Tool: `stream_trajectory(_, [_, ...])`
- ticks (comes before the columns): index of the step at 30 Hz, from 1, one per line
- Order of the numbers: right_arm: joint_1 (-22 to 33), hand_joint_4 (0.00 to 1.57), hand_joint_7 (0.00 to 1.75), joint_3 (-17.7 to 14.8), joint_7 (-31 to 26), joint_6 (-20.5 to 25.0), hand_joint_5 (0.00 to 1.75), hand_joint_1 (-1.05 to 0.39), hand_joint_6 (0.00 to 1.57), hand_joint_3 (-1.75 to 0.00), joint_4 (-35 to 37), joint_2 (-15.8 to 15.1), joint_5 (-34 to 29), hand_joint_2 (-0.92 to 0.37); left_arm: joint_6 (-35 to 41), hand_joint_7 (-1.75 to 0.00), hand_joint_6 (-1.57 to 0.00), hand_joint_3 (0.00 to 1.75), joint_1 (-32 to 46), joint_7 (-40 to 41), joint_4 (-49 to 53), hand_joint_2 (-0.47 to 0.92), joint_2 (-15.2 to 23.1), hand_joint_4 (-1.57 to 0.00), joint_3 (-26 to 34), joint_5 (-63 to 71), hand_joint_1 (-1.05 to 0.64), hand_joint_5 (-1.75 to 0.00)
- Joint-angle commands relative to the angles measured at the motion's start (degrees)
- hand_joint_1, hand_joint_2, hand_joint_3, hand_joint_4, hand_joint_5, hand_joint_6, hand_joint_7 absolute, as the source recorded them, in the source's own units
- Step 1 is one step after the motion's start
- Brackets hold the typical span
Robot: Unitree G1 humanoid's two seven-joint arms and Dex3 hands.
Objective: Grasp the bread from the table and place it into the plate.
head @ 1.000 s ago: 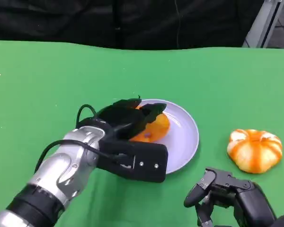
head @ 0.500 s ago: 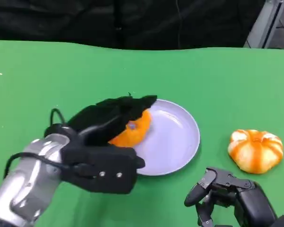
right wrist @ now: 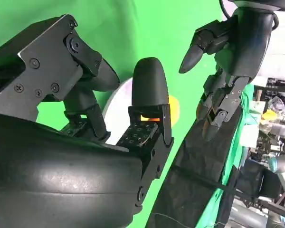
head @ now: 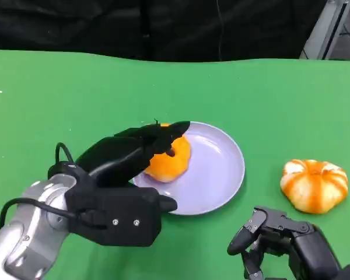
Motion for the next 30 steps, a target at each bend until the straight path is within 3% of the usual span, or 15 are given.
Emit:
stream_trajectory(1, [0.0,0.78,1.3,-0.5,0.0,-0.9,1.62,0.04,0.78,-1.31,0.4,-0.6,0.7,-0.38,-0.8,0.0,0.0,0.46,1.1,1.0,-0.9,0.92,0.6,0.0,1.3,-0.6,-0.87,0.0])
stream_trajectory(7, [0.0,0.78,1.3,-0.5,-0.3,-1.2,1.62,0.05,0.79,-1.31,0.6,-0.4,0.6,-0.38,-3.4,0.0,0.0,0.44,5.3,3.7,-4.4,0.92,1.3,0.0,4.8,-2.0,-0.85,0.0])
stream_trajectory(13, [0.0,0.77,1.31,-0.5,0.0,-0.2,1.64,0.04,0.78,-1.29,0.1,-0.4,0.7,-0.4,-13.4,-0.06,-0.12,0.39,14.8,10.9,-4.1,0.92,0.6,-0.14,11.9,-8.2,-0.71,-0.08])
stream_trajectory(18, [-0.1,0.78,1.32,-0.7,-0.1,-0.9,1.64,0.05,0.78,-1.3,0.5,-0.6,0.7,-0.39,-20.5,-0.15,-0.42,0.27,20.9,15.2,-2.0,0.92,-3.4,-0.37,16.0,-15.8,-0.55,-0.33])
stream_trajectory(20, [-0.1,0.78,1.31,-0.8,0.0,-1.0,1.64,0.04,0.78,-1.3,0.5,-0.6,0.8,-0.39,-22.8,-0.24,-0.55,0.26,21.6,15.4,-0.6,0.92,-4.4,-0.33,16.8,-18.0,-0.46,-0.74])
stream_trajectory(22, [-0.1,0.78,1.31,-0.8,0.0,-1.0,1.64,0.04,0.78,-1.29,0.5,-0.6,0.8,-0.4,-23.8,-0.26,-0.57,0.26,21.7,15.2,0.0,0.92,-4.8,-0.29,17.2,-18.6,-0.45,-0.89])
stream_trajectory(30, [-0.1,0.78,1.31,-0.8,0.0,-1.0,1.65,0.04,0.78,-1.29,0.5,-0.7,0.8,-0.4,-24.8,-0.27,-0.58,0.25,21.6,14.8,0.8,0.92,-5.2,-0.27,17.7,-18.6,-0.44,-0.95])
